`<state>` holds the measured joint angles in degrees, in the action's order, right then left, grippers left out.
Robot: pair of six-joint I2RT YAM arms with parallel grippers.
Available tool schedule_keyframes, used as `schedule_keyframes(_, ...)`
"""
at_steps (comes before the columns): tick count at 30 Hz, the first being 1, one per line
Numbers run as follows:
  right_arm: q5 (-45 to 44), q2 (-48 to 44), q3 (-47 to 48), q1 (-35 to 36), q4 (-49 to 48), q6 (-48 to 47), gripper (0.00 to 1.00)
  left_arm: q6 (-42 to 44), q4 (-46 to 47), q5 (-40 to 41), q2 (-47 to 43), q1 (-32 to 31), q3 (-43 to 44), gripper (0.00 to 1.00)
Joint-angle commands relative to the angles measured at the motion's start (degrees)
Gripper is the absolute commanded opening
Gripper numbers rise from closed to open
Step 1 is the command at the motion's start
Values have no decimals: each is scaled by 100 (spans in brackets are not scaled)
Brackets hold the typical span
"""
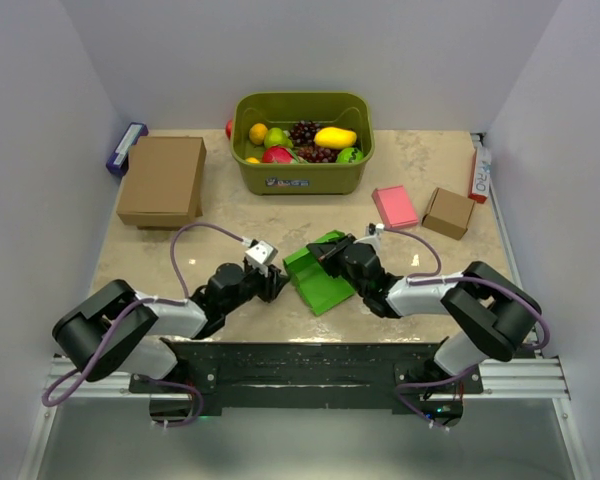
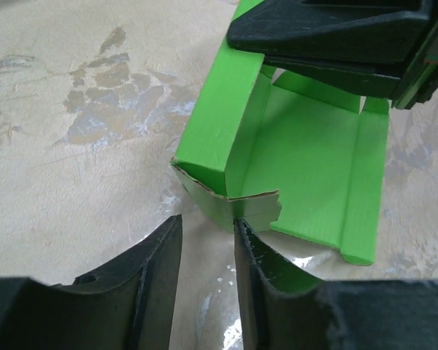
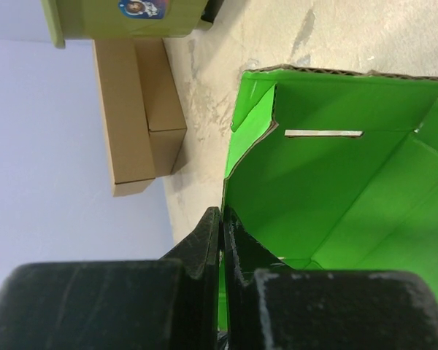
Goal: Fold the paper box
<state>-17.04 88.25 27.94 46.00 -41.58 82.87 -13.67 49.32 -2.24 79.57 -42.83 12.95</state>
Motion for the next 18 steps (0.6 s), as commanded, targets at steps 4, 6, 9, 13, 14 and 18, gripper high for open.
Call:
schedule_keyframes(4,-63,-185,27,23,80,-201,2,-285,1167,-83,22,-6,-38,47)
schedule_keyframes(6,-54,-194,27,15,89,-210,2,-259,1255,-180,137,-6,-21,48)
schedule_keyframes(9,-63,-220,18,15,115,-219,2,-233,1317,-189,304,-6,41,48)
schedule_keyframes(13,-80,-220,27,23,133,-219,2,-224,1212,-93,515,-6,164,45)
schedule_keyframes(14,-89,-220,36,23,133,-227,2,-224,1203,-75,542,-15,164,45)
schedule_keyframes(18,-89,-203,18,23,133,-245,2,-276,1264,-4,665,-15,146,43)
